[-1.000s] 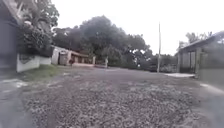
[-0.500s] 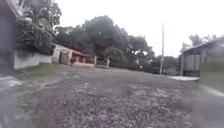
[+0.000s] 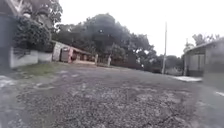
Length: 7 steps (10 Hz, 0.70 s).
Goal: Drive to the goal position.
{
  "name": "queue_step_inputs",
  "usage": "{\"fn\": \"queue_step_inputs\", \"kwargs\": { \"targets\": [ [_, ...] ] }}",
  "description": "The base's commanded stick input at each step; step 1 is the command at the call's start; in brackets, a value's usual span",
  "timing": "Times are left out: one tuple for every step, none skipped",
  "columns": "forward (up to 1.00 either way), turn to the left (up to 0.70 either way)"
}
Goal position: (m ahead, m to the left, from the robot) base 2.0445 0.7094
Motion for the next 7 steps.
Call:
{"fn": "queue_step_inputs", "kwargs": {
  "targets": [
    [0.7, 0.0],
    [0.7, 0.0],
    [0.7, 0.0],
    [0.7, 0.0],
    [0.7, 0.0],
    [0.7, 0.0],
    [0.7, 0.0]
  ]
}}
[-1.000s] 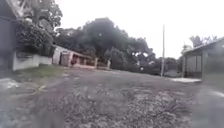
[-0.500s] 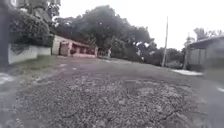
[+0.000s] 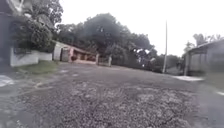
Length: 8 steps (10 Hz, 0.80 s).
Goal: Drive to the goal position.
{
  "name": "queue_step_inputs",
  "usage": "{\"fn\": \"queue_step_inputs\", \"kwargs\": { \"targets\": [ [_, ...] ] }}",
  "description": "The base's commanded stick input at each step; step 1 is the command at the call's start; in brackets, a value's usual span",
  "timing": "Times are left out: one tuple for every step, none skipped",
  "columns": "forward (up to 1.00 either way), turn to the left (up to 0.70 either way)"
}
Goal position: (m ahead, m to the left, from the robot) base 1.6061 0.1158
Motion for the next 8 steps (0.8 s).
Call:
{"fn": "queue_step_inputs", "kwargs": {
  "targets": [
    [0.7, -0.06],
    [0.7, -0.15],
    [0.7, -0.25],
    [0.7, -0.35],
    [0.7, -0.35],
    [0.7, -0.35],
    [0.7, -0.34],
    [0.7, -0.31]
  ]
}}
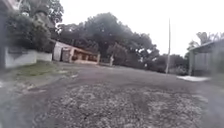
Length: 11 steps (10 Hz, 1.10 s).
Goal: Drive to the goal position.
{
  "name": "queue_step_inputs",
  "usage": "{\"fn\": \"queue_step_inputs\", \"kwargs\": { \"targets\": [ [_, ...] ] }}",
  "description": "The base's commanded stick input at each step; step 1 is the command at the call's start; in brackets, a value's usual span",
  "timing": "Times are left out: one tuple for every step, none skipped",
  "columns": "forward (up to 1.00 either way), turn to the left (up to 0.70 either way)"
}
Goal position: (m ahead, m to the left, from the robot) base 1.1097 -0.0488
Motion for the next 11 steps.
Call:
{"fn": "queue_step_inputs", "kwargs": {
  "targets": [
    [0.7, -0.29],
    [0.7, -0.26],
    [0.7, -0.23],
    [0.7, -0.2],
    [0.7, -0.18],
    [0.7, -0.15],
    [0.7, -0.12],
    [0.7, -0.09],
    [0.7, -0.06],
    [0.7, -0.04],
    [0.7, -0.01]
  ]
}}
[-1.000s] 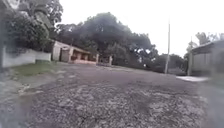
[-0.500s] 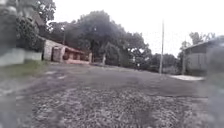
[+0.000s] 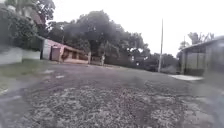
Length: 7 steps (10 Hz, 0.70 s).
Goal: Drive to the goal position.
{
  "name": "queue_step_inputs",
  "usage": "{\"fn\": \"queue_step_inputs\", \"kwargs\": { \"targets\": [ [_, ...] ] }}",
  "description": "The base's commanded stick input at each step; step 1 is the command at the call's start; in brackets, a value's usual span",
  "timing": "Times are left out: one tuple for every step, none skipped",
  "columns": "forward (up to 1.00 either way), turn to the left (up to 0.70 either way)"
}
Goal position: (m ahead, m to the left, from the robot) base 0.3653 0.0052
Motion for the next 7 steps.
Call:
{"fn": "queue_step_inputs", "kwargs": {
  "targets": [
    [0.7, 0.0],
    [0.7, 0.0],
    [0.7, 0.0],
    [0.7, 0.0],
    [0.7, 0.0],
    [0.7, 0.0],
    [0.7, 0.0]
  ]
}}
